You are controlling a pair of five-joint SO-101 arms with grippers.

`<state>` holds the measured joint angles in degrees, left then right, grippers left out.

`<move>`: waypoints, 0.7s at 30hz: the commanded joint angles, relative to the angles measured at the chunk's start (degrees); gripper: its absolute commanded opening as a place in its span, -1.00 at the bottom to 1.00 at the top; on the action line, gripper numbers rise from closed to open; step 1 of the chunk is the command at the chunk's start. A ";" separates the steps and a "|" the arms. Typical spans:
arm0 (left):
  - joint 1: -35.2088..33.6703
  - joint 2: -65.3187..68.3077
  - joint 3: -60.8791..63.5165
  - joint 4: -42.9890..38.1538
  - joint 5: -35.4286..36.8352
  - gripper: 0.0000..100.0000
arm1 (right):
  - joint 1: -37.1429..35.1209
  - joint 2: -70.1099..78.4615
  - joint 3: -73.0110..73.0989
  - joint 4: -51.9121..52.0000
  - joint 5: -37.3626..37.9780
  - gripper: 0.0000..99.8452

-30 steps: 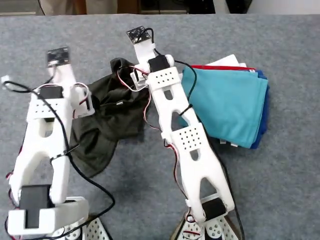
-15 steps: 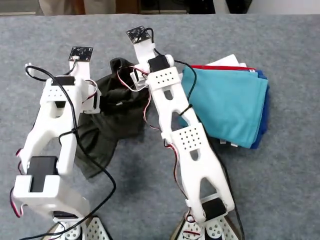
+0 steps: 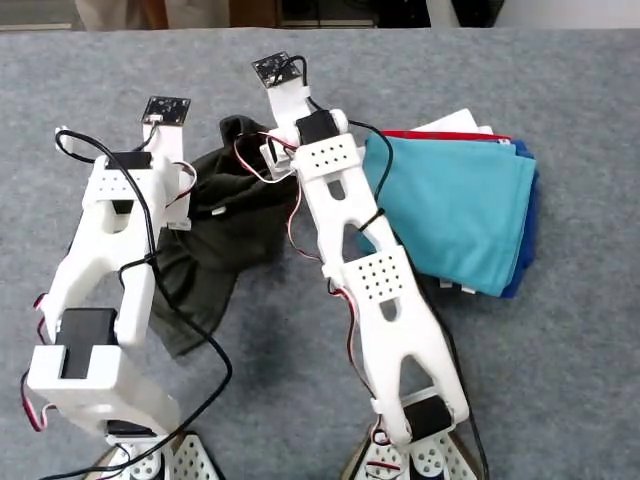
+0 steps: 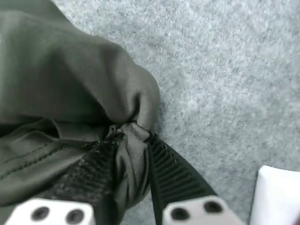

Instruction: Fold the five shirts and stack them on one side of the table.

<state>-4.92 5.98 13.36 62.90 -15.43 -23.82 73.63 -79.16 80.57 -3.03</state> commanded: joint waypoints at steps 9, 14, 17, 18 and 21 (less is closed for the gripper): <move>-0.18 -8.75 -13.80 20.57 -0.53 -0.96 | 0.04 -0.57 -2.42 0.00 0.44 -1.00; -0.62 -26.51 -12.66 30.33 -4.22 -0.96 | -3.91 -0.57 -9.01 8.18 2.90 -0.78; -1.85 -35.91 -11.87 35.96 -6.15 -0.96 | -3.91 -1.10 -17.27 14.95 3.25 -0.63; -3.25 -38.64 -11.87 37.36 -6.95 -0.96 | -3.74 -2.68 -16.48 15.38 3.25 -0.60; -10.64 -44.53 -11.78 37.98 -9.85 -0.96 | -1.54 -8.13 -14.46 17.67 2.81 -0.59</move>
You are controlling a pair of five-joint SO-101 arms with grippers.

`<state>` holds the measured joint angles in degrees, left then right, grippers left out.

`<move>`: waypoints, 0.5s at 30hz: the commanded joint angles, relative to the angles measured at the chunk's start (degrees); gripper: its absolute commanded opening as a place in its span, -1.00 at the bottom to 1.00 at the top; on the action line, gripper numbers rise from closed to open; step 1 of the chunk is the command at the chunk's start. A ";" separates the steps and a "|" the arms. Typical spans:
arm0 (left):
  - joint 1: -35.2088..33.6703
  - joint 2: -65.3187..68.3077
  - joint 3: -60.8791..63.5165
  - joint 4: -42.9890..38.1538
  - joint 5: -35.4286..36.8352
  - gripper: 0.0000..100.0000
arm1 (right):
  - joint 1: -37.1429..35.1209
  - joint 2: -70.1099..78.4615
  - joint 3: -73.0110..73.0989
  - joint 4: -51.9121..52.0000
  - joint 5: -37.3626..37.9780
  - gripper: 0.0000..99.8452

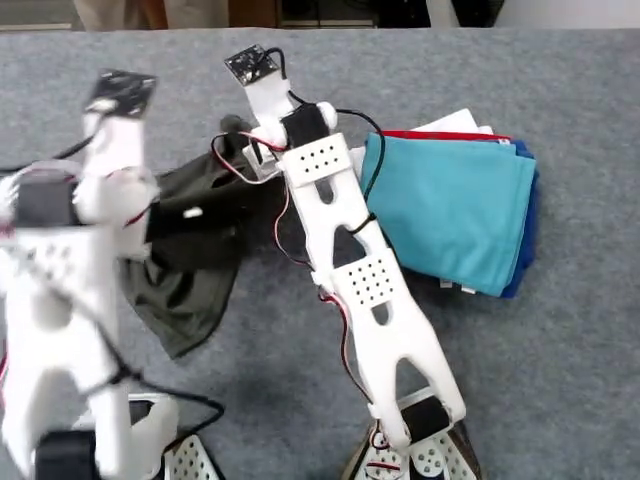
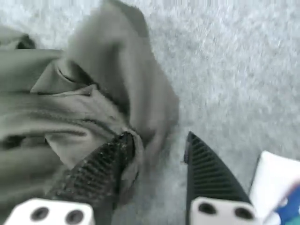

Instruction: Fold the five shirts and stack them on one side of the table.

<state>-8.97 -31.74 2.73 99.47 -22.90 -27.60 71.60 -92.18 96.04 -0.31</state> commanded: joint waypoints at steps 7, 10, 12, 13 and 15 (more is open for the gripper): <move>-27.69 -12.88 -1.67 1.49 -17.58 -0.96 | 5.14 -13.58 -2.77 4.92 0.44 -0.63; -34.81 -14.02 -2.20 1.49 -22.86 -0.96 | 5.32 -14.81 -2.68 5.80 0.44 -0.87; -39.21 -14.55 -3.25 1.49 -24.88 -0.96 | 5.14 -14.90 -2.86 5.54 0.62 -1.00; -41.23 -14.81 -3.69 1.49 -25.93 -0.96 | 4.53 -15.08 -2.86 5.63 0.88 -0.98; -44.57 -15.78 -3.96 1.49 -27.34 -0.96 | 3.21 -15.16 -2.86 5.80 0.97 -0.96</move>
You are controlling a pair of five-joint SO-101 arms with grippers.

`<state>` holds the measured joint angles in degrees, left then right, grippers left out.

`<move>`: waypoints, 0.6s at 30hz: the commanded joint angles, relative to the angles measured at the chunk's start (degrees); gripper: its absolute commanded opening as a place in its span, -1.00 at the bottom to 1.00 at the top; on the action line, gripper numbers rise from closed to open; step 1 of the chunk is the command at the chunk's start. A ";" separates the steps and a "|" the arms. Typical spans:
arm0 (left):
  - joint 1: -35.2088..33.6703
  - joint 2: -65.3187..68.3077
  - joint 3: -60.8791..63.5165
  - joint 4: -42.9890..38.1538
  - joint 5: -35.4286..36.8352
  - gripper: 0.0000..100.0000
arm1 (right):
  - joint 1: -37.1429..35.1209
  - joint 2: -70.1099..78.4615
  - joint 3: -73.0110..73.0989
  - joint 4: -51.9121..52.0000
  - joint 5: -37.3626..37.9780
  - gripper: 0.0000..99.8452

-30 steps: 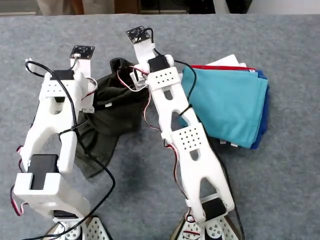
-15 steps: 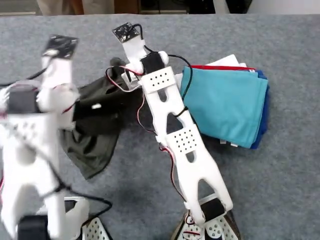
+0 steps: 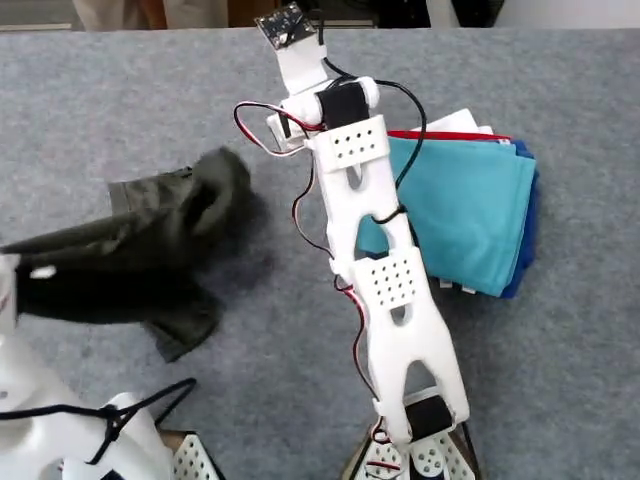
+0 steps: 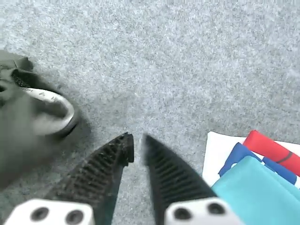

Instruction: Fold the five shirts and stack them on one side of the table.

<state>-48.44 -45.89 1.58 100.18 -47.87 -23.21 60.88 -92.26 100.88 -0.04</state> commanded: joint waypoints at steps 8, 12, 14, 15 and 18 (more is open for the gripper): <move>-9.05 -8.31 13.01 0.70 -3.43 -0.96 | -15.87 -0.92 0.04 -1.67 4.57 -0.63; -9.32 -11.82 24.35 0.53 -4.92 -0.96 | -22.64 4.26 4.79 -3.78 11.08 -0.44; -10.99 -13.05 28.84 -0.62 -5.71 -0.96 | -24.84 6.37 5.67 -3.78 13.71 -0.44; -12.04 -13.23 31.12 -2.46 -5.80 -0.96 | -25.80 7.34 5.76 -3.78 14.86 -0.44; -16.44 -13.41 38.33 -10.90 -5.98 -0.96 | -28.09 9.98 6.02 -3.69 17.76 -0.44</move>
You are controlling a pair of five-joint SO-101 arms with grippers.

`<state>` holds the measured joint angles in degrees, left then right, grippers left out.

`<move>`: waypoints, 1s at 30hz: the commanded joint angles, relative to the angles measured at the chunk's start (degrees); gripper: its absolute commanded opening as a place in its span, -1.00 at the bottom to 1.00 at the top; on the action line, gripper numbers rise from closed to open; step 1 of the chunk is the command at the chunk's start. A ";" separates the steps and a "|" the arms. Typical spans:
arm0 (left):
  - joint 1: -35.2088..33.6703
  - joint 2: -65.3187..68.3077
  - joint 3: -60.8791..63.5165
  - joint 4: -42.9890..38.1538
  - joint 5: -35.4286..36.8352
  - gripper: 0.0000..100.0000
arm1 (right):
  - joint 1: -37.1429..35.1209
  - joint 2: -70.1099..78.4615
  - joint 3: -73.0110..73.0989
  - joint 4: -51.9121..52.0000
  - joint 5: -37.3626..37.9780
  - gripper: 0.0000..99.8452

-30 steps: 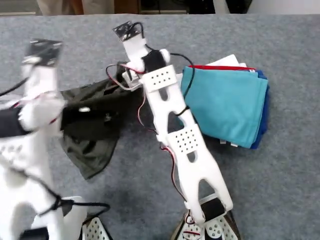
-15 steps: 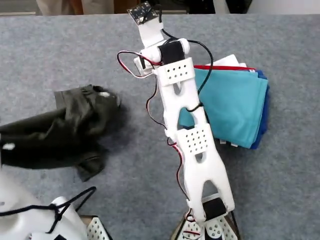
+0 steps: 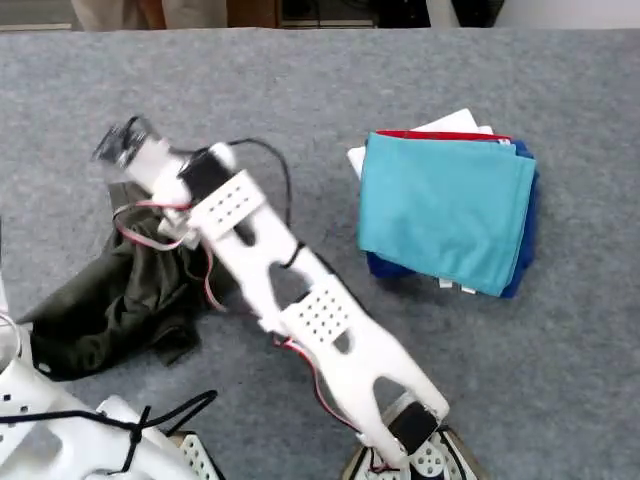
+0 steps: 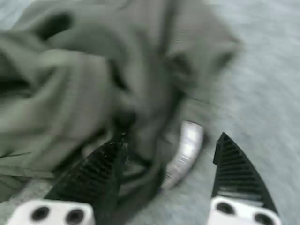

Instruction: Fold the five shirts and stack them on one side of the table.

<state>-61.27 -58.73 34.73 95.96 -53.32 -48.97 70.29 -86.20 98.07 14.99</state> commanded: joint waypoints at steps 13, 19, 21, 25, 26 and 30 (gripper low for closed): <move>-6.07 -0.31 14.07 -17.32 -0.26 -0.96 | 7.69 3.12 -0.04 3.08 4.22 -1.00; 1.32 3.30 22.15 -27.87 5.27 -0.96 | 17.36 2.68 -0.84 3.87 10.90 -1.00; 3.96 5.67 23.30 -30.95 6.95 -0.96 | 20.18 2.51 -2.95 3.69 14.59 -1.00; 8.44 12.00 22.68 -35.08 10.99 -0.96 | 25.63 2.15 -8.13 1.41 19.52 -0.79; 9.05 13.93 21.98 -36.04 12.04 -0.96 | 27.03 2.15 -9.45 0.88 19.52 -0.67; 10.11 22.73 16.79 -36.84 15.30 -0.96 | 31.69 -0.31 -9.01 -2.90 19.69 -0.26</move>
<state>-51.96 -40.88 56.79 60.35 -40.57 -21.63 75.03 -92.97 97.54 34.15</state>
